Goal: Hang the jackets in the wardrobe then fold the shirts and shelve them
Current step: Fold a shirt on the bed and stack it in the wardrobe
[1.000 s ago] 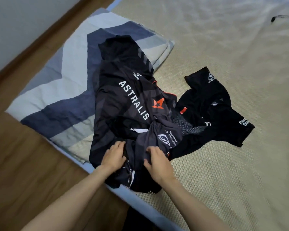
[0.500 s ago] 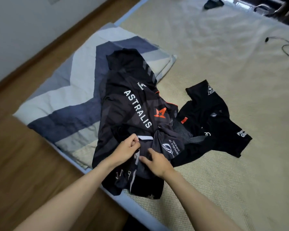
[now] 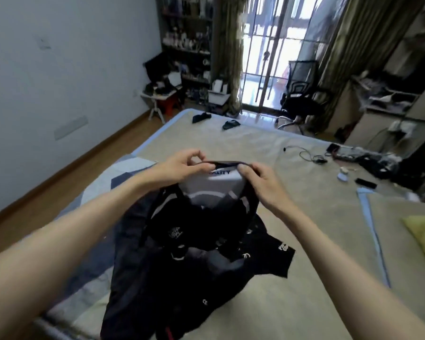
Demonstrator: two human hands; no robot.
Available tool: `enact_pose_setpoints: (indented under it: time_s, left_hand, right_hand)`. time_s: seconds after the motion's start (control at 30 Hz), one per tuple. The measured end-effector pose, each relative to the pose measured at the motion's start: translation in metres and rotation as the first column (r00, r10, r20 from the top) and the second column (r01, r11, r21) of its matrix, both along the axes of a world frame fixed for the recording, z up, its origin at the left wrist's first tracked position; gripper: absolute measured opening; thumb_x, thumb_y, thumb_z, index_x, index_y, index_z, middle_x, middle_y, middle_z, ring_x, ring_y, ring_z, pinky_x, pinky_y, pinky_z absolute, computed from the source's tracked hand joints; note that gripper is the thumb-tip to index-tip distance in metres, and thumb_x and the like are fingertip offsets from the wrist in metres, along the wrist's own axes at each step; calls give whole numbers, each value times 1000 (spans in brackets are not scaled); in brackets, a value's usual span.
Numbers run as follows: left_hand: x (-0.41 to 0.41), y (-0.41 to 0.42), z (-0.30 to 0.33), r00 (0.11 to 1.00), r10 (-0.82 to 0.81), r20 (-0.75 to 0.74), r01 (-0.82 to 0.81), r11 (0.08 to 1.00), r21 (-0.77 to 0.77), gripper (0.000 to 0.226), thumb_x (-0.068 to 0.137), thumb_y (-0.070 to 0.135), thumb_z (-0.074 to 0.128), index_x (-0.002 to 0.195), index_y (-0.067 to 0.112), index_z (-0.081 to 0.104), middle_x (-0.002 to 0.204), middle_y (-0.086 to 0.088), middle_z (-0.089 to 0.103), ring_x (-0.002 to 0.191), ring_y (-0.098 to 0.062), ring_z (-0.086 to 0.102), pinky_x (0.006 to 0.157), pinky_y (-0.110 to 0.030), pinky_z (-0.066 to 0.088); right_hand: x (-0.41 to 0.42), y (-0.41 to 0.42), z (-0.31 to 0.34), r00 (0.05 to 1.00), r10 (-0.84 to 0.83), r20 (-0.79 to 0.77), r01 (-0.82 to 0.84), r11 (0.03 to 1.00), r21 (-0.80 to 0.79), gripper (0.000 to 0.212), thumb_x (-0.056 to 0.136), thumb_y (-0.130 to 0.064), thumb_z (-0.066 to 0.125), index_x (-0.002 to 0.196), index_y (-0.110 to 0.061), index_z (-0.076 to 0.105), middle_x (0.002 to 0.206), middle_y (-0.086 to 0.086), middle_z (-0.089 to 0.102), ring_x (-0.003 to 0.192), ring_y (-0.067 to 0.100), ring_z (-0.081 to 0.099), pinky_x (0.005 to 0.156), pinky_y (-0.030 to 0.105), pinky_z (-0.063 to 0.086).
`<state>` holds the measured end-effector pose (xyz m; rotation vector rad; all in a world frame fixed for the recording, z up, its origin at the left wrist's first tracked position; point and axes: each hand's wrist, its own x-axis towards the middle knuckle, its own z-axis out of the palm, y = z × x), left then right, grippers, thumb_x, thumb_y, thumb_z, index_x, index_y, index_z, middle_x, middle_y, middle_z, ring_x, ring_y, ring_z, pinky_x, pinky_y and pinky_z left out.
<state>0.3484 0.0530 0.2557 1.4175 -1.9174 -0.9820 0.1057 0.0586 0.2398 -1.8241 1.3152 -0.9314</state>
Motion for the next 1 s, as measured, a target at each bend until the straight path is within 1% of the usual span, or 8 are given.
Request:
enact_pose_setpoints:
  time_s: [0.17, 0.3, 0.37, 0.5, 0.67, 0.77, 0.9, 1.0]
  left_hand:
    - [-43, -21, 104, 964, -222, 145, 244, 956, -162, 17, 93, 32, 71, 85, 17, 68, 71, 5, 51, 68, -6, 45, 65, -30, 32]
    - [-80, -33, 142, 964, -232, 128, 253, 950, -184, 45, 94, 58, 60, 92, 14, 67, 82, -1, 51, 78, -19, 47, 73, -41, 36]
    - [-109, -33, 153, 967, -219, 130, 247, 930, -274, 49, 98, 55, 53, 86, 7, 57, 79, 0, 45, 75, -13, 44, 72, -37, 35]
    - [-159, -30, 168, 963, -155, 220, 245, 847, -472, 47, 104, 44, 43, 81, 4, 49, 72, 1, 45, 63, -9, 42, 67, -34, 35]
    - [-202, -23, 174, 898, 162, 409, 151, 761, -631, 55, 99, 68, 32, 74, 22, 50, 65, 8, 55, 66, -19, 49, 67, -37, 40]
    - [-225, -18, 170, 900, 165, 404, 143, 763, -630, 58, 96, 71, 33, 78, 21, 57, 69, 9, 60, 66, -16, 52, 66, -36, 41]
    - [-239, -19, 147, 931, -104, 349, 282, 814, -508, 69, 92, 74, 39, 73, 10, 54, 63, -4, 54, 57, -17, 48, 58, -38, 36]
    - [-238, -16, 114, 891, -167, 423, 343, 858, -383, 84, 81, 88, 41, 90, 7, 63, 81, -13, 66, 74, -25, 63, 68, -46, 49]
  right_hand:
    - [-76, 1, 105, 981, -192, 8, 184, 927, -327, 44, 108, -30, 47, 65, -24, 40, 63, -9, 42, 59, 3, 43, 59, 24, 31]
    - [-153, 5, 153, 935, -323, 145, 353, 873, -335, 44, 106, -41, 47, 68, -19, 44, 66, -4, 41, 62, 10, 38, 62, 34, 29]
    - [-182, 12, 163, 933, -344, 100, 356, 856, -375, 45, 106, -42, 48, 69, -16, 50, 67, -3, 46, 64, 11, 42, 62, 33, 31]
    - [-232, 29, 171, 909, -407, -90, 318, 817, -481, 48, 105, -46, 48, 71, -13, 56, 67, -1, 56, 67, 17, 52, 62, 31, 35]
    - [-284, 39, 170, 834, -531, -148, 370, 738, -564, 64, 101, -58, 45, 70, -4, 57, 67, 7, 63, 71, 27, 62, 65, 46, 42]
    - [-305, 46, 166, 823, -549, -148, 384, 729, -567, 61, 102, -55, 48, 59, -12, 41, 54, -1, 45, 59, 20, 49, 58, 42, 33]
    - [-329, 56, 147, 830, -519, -202, 366, 782, -505, 62, 100, -57, 51, 56, -14, 39, 50, -1, 37, 53, 11, 41, 55, 40, 30]
    - [-339, 63, 114, 872, -436, -222, 338, 865, -372, 61, 100, -53, 54, 55, -16, 36, 51, -3, 34, 51, 11, 36, 55, 37, 26]
